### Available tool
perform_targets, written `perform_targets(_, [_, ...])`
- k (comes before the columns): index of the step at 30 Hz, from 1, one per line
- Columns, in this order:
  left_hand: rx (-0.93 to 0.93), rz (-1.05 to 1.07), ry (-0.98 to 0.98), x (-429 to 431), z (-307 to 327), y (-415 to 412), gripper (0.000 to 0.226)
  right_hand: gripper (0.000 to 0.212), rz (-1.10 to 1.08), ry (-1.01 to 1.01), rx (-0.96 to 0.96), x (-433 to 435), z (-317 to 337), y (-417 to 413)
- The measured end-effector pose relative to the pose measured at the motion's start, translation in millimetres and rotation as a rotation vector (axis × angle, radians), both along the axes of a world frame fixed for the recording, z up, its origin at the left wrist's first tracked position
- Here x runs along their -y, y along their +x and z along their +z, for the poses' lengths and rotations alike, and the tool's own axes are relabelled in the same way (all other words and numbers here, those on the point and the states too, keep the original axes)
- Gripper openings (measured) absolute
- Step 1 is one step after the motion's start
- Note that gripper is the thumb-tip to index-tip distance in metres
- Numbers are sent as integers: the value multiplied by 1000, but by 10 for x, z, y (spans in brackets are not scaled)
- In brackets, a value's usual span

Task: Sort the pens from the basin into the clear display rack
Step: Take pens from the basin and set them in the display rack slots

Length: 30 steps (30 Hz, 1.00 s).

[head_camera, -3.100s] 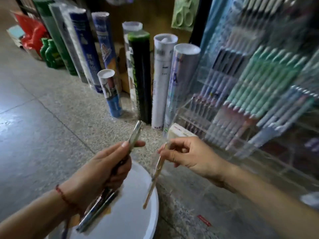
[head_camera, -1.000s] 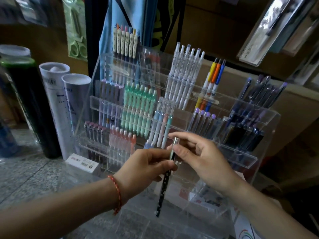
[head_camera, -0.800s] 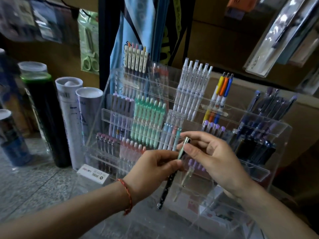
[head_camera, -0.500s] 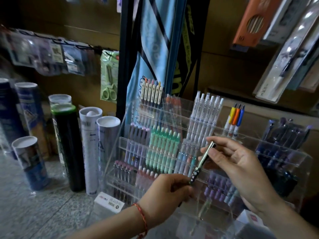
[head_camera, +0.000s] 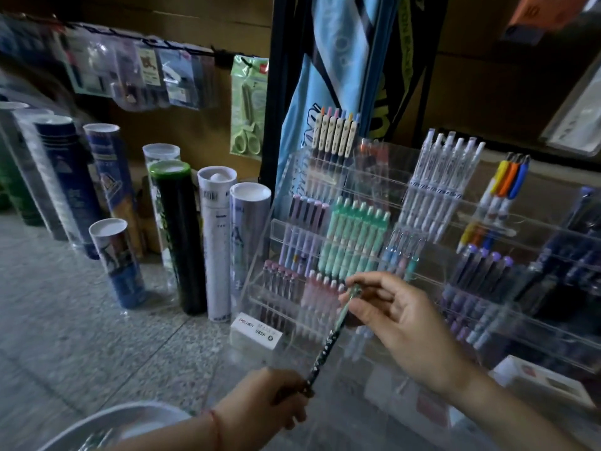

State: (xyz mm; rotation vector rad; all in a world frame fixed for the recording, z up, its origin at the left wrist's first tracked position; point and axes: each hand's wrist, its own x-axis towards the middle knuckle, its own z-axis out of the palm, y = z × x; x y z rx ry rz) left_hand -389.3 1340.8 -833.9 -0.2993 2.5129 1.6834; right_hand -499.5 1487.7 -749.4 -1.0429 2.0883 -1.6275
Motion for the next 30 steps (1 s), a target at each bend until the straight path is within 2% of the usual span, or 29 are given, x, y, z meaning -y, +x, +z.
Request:
perform_targets(3, [-14,111,-16,208,-7,-24,21,21,-85,-64,-47,105,24,-20])
perform_targets(8, [-170,193,-47,219,193,-264,36,16,-58,30,-87,242,-5,-37])
perform_targets(11, [-181,225,74,4,355,-455,37,23,-101,64,-110,158,145,-110])
perform_targets(16, [-197,65,157,-268,480,-571,30,17,-181,94,-99,-246,309,-200])
perform_targets(21, [-44,-231,1,-435,365,-494,29,18,-236,180,-108,-786,318,-208])
perform_targets(23, [-30,-256,-68,-452,256,-469,29,21,-309,150,-130,-962,366,-266])
perform_targets(26, [-105,-201,-199,-415,74,-455,35,22,-416,59,-151,-1135,454,-328])
perform_targets(30, [-155,-191,-404,-320,-151,-392,32,22,-349,68,-195,-1132,372,-220])
